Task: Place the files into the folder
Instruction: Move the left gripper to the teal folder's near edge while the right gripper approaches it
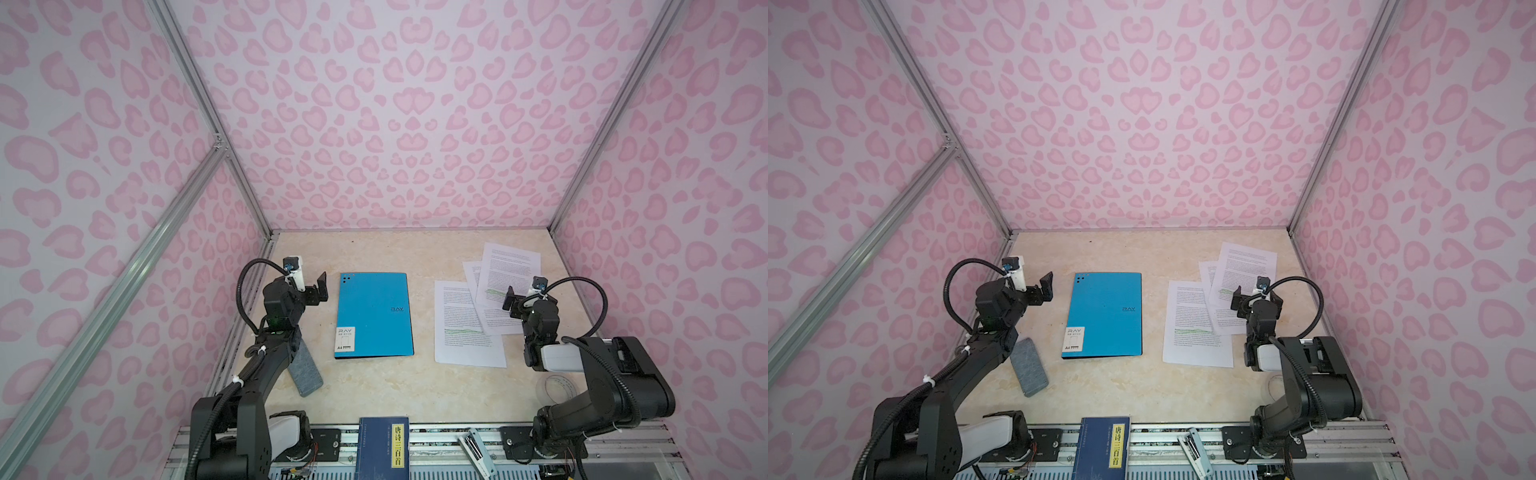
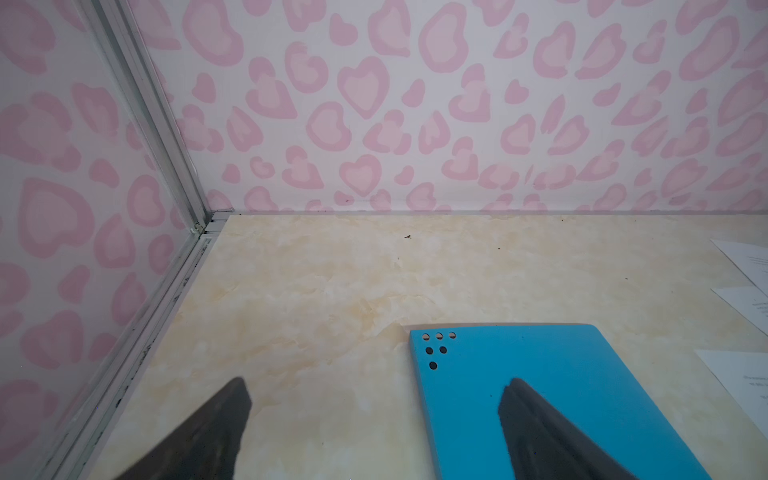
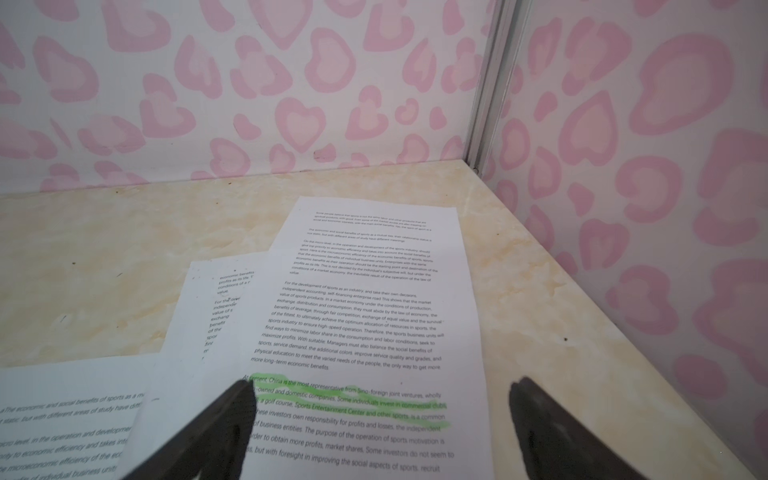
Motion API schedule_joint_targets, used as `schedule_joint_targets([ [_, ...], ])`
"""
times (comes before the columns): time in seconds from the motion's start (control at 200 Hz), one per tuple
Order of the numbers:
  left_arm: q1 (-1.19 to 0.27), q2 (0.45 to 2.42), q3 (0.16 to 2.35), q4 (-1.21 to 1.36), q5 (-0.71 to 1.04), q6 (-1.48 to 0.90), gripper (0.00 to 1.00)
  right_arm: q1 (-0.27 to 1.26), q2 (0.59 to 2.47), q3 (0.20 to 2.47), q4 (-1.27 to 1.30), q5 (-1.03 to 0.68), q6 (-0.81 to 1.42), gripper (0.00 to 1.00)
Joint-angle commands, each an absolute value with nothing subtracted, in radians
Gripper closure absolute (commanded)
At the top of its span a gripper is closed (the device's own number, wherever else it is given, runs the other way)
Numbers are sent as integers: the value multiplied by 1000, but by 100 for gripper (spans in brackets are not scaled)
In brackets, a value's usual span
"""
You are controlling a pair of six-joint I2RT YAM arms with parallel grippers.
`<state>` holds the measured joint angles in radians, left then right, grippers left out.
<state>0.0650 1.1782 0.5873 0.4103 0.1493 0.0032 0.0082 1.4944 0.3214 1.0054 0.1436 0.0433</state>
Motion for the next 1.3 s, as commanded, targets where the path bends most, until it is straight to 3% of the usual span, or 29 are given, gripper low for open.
schedule_joint_targets([
  [0.0, 55, 1122, 698, 25, 146, 95, 3, 20, 1418, 356, 872, 195, 45, 3],
  [0.145, 52, 1068, 857, -292, 159, 232, 3, 115, 1254, 459, 590, 304, 53, 3],
  [0.23, 48, 1042, 928, -435, 149, 313, 3, 153, 1167, 598, 273, 362, 249, 3],
  [0.31, 39, 1019, 977, -546, 141, 416, 3, 159, 1128, 786, -124, 280, 437, 3],
  [0.38, 20, 1003, 1007, -619, 93, 488, 3, 173, 1107, 862, -313, 123, 495, 3],
  [0.515, -26, 956, 994, -738, 69, 652, 3, 258, 956, 704, -253, -5, 622, 3],
  [0.715, -123, 855, 830, -728, 69, 809, 3, 381, 859, 614, -366, 26, 688, 3],
  [0.98, -279, 832, 666, -643, -115, 872, 3, 601, 1028, 731, -593, 130, 713, 3],
  [1.295, -600, 998, 606, -565, -390, 799, 3, 800, 1257, 813, -524, 171, 782, 3],
])
